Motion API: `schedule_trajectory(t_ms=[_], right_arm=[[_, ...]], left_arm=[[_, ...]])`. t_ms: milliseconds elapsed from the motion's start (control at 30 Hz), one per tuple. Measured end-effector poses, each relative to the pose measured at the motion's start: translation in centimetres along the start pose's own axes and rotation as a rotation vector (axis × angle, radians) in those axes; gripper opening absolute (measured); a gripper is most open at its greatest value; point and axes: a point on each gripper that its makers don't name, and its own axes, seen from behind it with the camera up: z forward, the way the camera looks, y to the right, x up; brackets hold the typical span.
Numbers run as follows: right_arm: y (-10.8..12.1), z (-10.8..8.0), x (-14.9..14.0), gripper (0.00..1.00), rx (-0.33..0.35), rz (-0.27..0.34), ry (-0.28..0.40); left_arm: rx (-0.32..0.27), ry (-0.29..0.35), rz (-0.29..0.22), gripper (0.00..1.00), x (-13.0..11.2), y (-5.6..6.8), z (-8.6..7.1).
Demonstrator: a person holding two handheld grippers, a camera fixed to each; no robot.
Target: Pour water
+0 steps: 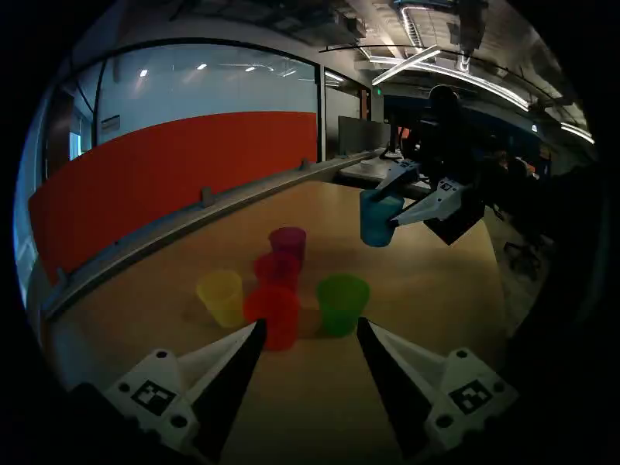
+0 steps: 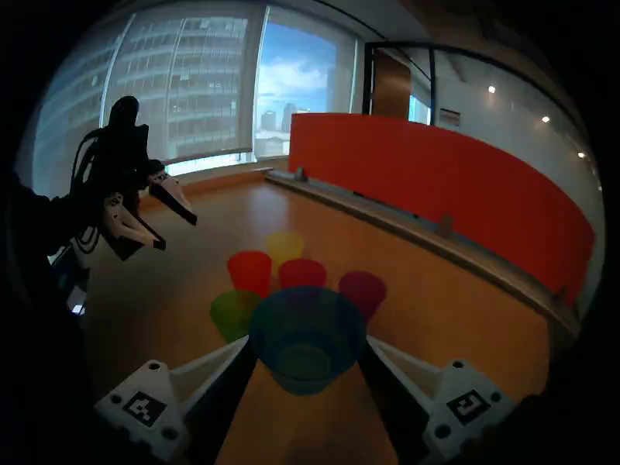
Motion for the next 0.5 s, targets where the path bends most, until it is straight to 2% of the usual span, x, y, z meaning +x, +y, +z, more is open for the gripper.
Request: schedule_trajectory(t_ms=[500], right_arm=[[0.6,-4.4,5.4,0.89,-0.058,-0.018,0.164]], left_arm=[[-0.001,0.013,0.002,0.86,0.4,0.8,-0.2]])
